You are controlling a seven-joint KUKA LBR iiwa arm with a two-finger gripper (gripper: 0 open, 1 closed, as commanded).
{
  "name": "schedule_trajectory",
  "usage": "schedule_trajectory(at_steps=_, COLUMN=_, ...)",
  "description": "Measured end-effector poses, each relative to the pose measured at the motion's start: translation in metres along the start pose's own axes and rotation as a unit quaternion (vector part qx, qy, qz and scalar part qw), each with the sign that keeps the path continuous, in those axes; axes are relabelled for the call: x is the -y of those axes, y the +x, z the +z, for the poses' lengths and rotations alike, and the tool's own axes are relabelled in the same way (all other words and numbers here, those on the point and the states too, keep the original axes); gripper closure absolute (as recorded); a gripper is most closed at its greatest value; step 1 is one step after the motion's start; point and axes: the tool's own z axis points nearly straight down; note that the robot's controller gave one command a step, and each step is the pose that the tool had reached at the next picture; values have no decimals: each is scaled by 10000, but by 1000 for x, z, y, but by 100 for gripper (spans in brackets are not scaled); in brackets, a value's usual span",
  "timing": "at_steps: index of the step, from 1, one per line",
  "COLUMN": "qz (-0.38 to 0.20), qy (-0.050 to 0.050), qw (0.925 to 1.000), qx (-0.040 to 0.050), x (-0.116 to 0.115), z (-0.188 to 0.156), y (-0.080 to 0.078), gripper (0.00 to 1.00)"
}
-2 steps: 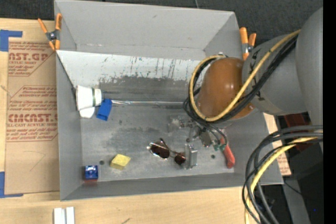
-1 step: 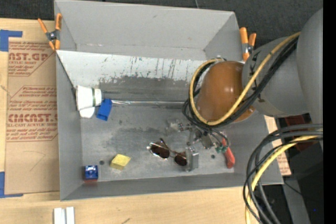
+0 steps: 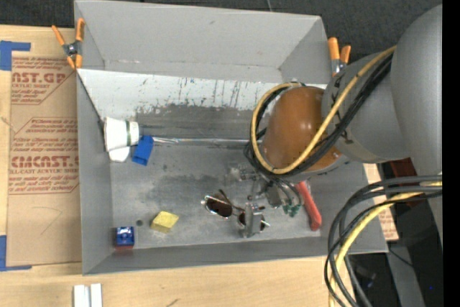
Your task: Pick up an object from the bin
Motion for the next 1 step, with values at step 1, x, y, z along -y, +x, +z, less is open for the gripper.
schedule_trajectory(at_steps=1, qz=-331, qy=4, qw=9995, qx=10, x=-18, z=2, y=-8, gripper=100)
